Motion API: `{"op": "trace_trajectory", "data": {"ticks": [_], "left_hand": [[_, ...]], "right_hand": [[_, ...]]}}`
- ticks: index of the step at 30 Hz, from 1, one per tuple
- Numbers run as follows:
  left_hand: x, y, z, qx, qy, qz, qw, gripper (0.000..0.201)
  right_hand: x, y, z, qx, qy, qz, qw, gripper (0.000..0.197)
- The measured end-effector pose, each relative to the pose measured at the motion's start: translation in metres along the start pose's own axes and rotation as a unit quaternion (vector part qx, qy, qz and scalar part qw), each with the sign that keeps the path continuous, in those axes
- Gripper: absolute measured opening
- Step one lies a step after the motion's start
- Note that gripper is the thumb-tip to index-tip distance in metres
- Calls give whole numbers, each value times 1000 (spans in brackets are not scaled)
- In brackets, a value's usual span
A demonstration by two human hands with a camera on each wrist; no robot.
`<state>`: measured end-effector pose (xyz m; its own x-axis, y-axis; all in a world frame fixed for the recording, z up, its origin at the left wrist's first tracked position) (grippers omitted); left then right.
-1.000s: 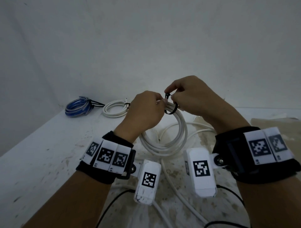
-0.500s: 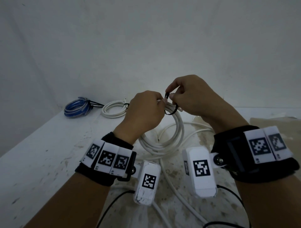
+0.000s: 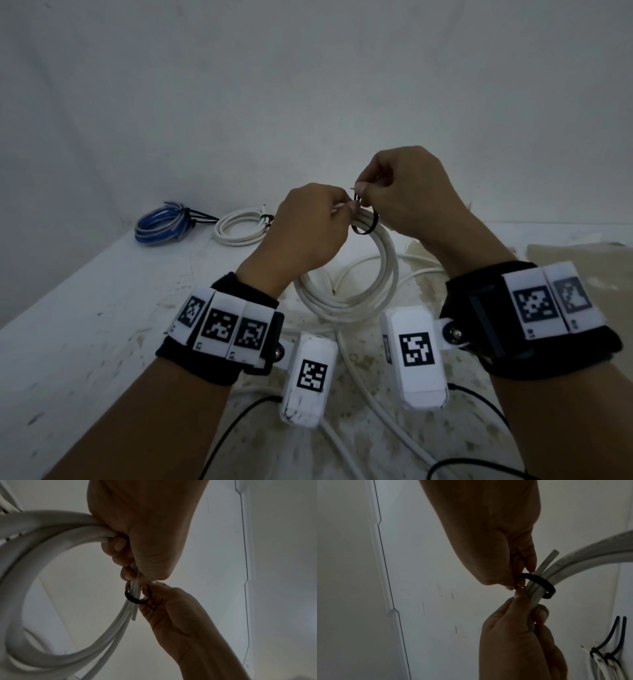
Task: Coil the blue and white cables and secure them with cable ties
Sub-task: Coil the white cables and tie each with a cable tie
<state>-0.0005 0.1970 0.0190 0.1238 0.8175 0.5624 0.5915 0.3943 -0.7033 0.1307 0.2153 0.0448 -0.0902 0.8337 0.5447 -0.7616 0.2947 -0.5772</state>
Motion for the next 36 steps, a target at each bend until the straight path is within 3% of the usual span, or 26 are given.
{"op": "trace_trajectory", "data": {"ticks": [2, 4, 8, 10, 15, 17, 20, 22, 24, 27, 32, 36], "left_hand": [[0, -2, -2, -27, 10, -6, 1000, 27], [-1, -2, -4, -47, 18, -10, 999, 25], [-3, -1, -9, -48, 46, -17, 998, 28], [-3, -1, -12, -62, 64, -17, 996, 30], [-7, 2, -16, -68, 99, 3, 993, 26], [-7, 6, -16, -74, 81, 12, 994, 25], [-3, 5, -11, -110, 30, 19, 993, 34], [-1, 2, -5, -153, 3, 15, 988, 34], [-1, 0, -5, -194, -6, 14, 981, 34], [-5, 4, -17, -206, 10, 35, 978, 38], [-9, 7, -29, -195, 65, 38, 978, 38], [-8, 4, -25, -189, 29, 25, 981, 36]], "right_hand": [[-1, -2, -2, 39, 39, -18, 998, 14], [-3, -5, -9, 94, 123, 4, 988, 22], [-12, -6, -19, 247, 277, 80, 925, 10], [-12, -5, -22, 322, 306, 71, 893, 10], [-10, -2, -24, 373, 314, 36, 872, 8], [-10, -3, -25, 365, 300, 13, 881, 11], [-7, -4, -22, 280, 222, 27, 934, 29], [-5, -4, -16, 249, 177, 45, 951, 33], [-3, -8, -13, 232, 144, 33, 961, 35], [0, -18, -12, 118, 98, -20, 988, 39], [0, -17, -22, 84, 108, -34, 990, 44], [-1, -16, -23, 138, 124, -23, 982, 46]]}}
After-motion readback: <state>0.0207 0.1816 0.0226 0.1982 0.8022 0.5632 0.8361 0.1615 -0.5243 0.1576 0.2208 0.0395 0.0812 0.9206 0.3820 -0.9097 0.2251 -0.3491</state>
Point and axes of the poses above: each hand's wrist, its own x-axis towards the middle knuckle, its own y-axis out of the palm, z = x × y, the point moved 5 cm from there along x, towards the middle knuckle, and after that the axes turned 2 degrees about -z, right-handed, at the moved point
